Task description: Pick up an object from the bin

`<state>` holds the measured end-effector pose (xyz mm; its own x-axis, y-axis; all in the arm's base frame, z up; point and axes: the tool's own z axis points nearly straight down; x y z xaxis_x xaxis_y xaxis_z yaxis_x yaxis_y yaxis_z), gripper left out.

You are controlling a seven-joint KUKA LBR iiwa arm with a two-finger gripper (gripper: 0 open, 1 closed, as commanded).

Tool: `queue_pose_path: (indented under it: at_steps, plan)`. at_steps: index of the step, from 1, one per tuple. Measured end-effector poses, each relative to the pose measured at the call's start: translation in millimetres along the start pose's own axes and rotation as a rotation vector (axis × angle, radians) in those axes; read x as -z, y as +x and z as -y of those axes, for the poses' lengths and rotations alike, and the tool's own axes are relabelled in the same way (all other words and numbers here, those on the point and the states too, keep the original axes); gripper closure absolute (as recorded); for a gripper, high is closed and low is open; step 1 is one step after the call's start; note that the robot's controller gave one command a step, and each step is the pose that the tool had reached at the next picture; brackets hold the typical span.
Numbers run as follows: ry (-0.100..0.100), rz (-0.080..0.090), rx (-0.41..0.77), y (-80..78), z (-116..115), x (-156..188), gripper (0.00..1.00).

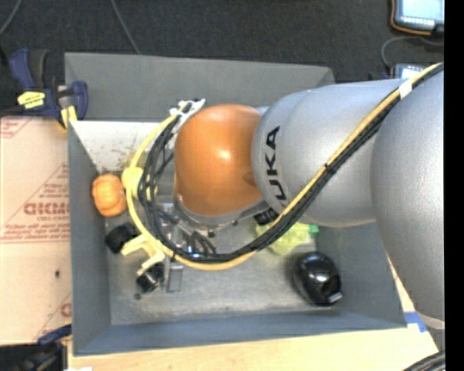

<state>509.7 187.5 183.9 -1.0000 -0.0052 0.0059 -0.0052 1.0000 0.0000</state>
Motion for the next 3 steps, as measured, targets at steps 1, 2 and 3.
queue_pose_path:
  at_steps: [1, 2, 3]
  plan:
    - [-0.002, 0.008, -0.004, -1.9, 1, 5, 0.00]
    - [-0.002, 0.014, 0.099, -5.8, 0, -13, 0.00]
    - [0.000, 0.014, 0.372, -16.0, -17, -75, 0.00]
